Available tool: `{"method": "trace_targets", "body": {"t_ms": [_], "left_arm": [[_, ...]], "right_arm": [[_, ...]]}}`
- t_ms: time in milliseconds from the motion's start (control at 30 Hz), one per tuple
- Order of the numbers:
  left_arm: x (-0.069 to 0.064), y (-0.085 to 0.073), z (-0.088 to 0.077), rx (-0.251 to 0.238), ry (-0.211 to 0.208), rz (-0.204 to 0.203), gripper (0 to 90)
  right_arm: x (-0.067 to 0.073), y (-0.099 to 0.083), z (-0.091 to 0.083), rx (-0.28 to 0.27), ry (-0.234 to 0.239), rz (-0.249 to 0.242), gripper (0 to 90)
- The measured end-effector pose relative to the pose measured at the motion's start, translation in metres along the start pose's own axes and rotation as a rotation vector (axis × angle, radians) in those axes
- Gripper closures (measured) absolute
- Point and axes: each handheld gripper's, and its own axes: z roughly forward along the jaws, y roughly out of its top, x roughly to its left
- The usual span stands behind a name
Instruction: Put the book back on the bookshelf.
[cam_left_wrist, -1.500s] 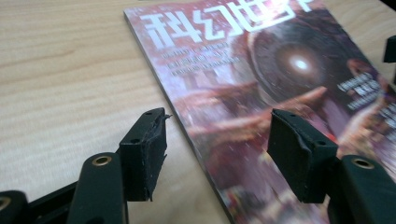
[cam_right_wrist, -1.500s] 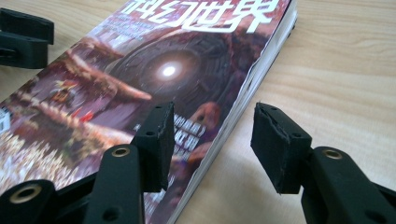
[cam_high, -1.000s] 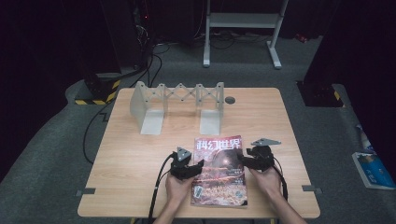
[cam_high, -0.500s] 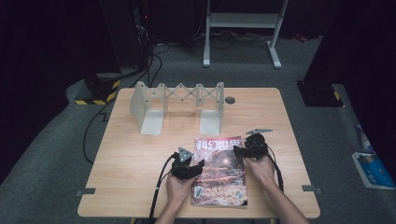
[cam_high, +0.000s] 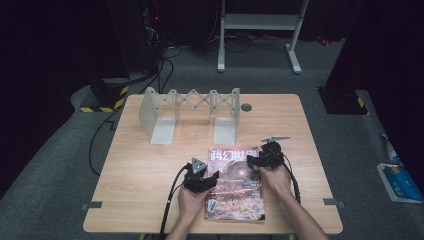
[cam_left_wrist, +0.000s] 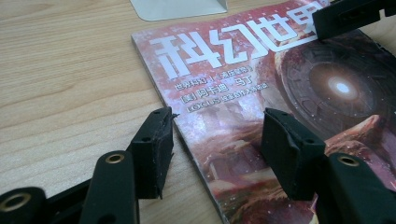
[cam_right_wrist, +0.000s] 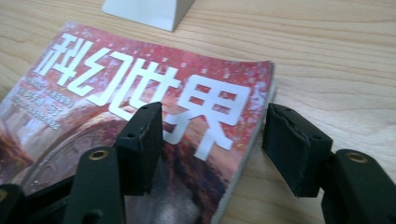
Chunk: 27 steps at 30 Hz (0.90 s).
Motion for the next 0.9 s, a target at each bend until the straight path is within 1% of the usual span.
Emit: {"method": "trace_targets", "body": {"t_ms": [33, 67, 167, 333, 433, 500, 533, 633, 667, 733, 767, 867, 900], "left_arm": [[-0.001, 0.0, 0.0, 0.006, -0.008, 0.01, 43.7], [-0.002, 0.001, 0.001, 0.006, -0.005, 0.015, 43.7], [-0.002, 0.001, 0.001, 0.005, -0.005, 0.019, 43.5], [-0.002, 0.0, 0.001, 0.005, -0.003, 0.024, 43.4], [-0.002, 0.0, 0.001, 0.006, -0.001, 0.03, 43.4], [-0.002, 0.0, 0.001, 0.006, -0.001, 0.031, 43.3], [-0.002, 0.001, 0.001, 0.006, 0.005, 0.037, 43.3], [-0.003, 0.001, 0.001, 0.005, 0.006, 0.034, 43.3], [-0.003, 0.0, 0.002, 0.004, 0.008, 0.033, 43.4], [-0.003, 0.0, 0.002, 0.004, 0.008, 0.031, 43.4], [-0.003, 0.0, 0.002, 0.003, 0.008, 0.031, 43.4], [-0.003, 0.0, 0.002, 0.003, 0.007, 0.032, 43.4], [-0.003, 0.0, 0.002, 0.003, 0.007, 0.032, 43.4]], "right_arm": [[0.001, 0.001, 0.0, 0.003, -0.006, -0.002, 37.6], [0.002, 0.001, 0.001, 0.008, -0.007, -0.007, 37.6], [0.003, 0.003, 0.001, 0.018, -0.006, 0.003, 38.1], [0.003, 0.003, -0.001, 0.018, -0.003, 0.01, 40.8], [0.003, 0.003, -0.004, 0.013, -0.001, 0.006, 44.6], [0.003, 0.002, -0.005, 0.012, 0.003, 0.009, 45.3], [0.003, 0.002, -0.007, 0.007, 0.011, 0.005, 46.7], [0.004, 0.001, -0.008, 0.007, 0.015, -0.003, 47.1], [0.005, -0.001, -0.009, 0.003, 0.022, -0.014, 47.3], [0.006, -0.002, -0.01, 0.008, 0.024, -0.014, 47.4], [0.006, -0.002, -0.011, 0.011, 0.032, -0.014, 47.7], [0.007, -0.003, -0.012, 0.01, 0.082, -0.006, 49.7], [0.009, -0.003, -0.012, 0.007, 0.077, -0.024, 49.7]]}}
